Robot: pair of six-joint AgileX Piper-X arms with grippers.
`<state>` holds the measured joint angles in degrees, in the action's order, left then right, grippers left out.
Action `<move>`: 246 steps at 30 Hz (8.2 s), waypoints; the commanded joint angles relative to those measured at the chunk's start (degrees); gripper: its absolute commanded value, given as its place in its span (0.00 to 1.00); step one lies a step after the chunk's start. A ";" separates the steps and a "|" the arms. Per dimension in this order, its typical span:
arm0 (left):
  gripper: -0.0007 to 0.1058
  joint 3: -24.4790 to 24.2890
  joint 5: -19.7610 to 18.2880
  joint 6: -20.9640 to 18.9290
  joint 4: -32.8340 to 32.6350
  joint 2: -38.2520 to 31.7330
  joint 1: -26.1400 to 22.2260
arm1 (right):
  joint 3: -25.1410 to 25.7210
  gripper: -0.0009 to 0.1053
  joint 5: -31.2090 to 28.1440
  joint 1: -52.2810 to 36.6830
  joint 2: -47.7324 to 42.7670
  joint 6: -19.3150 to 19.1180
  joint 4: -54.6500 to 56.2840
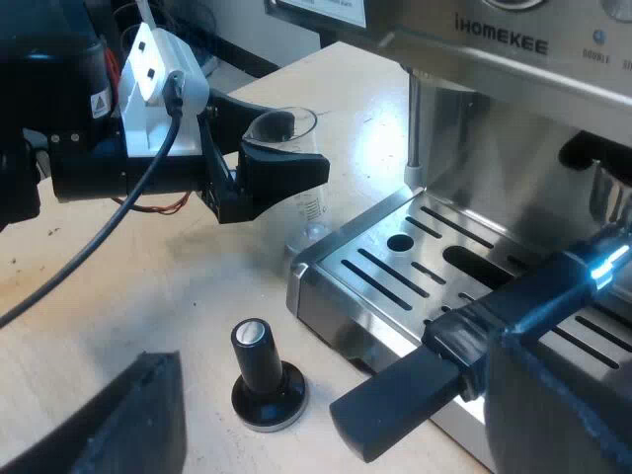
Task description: Pour the beans into the coffee machine
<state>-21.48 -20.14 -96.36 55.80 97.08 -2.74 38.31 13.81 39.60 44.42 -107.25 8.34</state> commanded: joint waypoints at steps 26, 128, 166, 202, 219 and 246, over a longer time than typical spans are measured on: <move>0.78 11.93 0.60 0.75 -3.98 -16.39 -0.13 | 0.12 0.62 0.15 0.09 -0.24 -0.52 -0.81; 0.78 -21.26 10.03 2.75 -112.46 -99.86 3.89 | 16.69 0.61 -7.14 -39.39 -42.43 1.30 47.70; 0.78 -10.96 10.47 -1.11 -114.34 -99.86 3.89 | -1.72 0.61 -2.83 -39.39 -47.54 3.84 50.57; 0.78 -8.81 10.47 -1.11 -115.55 -99.86 3.89 | -7.78 0.61 -2.83 -39.39 -47.43 4.60 51.44; 0.78 -8.81 10.47 -1.11 -115.55 -99.86 3.89 | -7.78 0.61 -3.26 -39.39 -47.43 5.15 51.44; 0.78 -8.81 10.47 -1.11 -115.55 -99.86 3.89 | -7.78 0.61 -3.26 -39.39 -47.43 5.15 51.44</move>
<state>-30.18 -10.04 -97.14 -59.95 -0.74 0.88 30.33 10.42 0.55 -0.35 -101.98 59.81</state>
